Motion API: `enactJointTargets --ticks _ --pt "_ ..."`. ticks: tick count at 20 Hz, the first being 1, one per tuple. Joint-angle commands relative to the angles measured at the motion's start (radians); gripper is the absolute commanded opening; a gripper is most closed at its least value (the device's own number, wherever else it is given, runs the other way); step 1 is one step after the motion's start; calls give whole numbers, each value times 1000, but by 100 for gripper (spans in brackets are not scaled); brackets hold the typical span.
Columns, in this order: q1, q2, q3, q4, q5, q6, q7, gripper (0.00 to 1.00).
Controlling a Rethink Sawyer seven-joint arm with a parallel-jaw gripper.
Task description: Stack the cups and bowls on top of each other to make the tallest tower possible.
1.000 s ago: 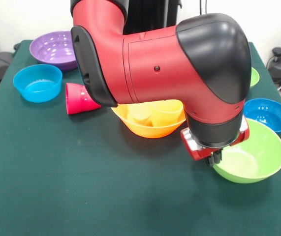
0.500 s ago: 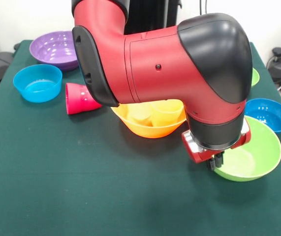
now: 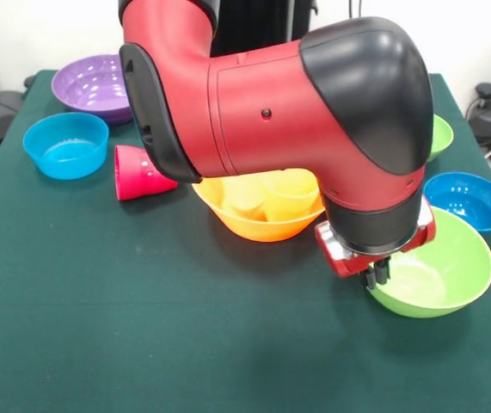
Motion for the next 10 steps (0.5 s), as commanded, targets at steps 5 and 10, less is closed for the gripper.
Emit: enactJointTargets --ticks 5,10 --pt "-19 -74 23 95 20 120 -105 0" --pt "-16 -96 22 84 24 163 -104 0"
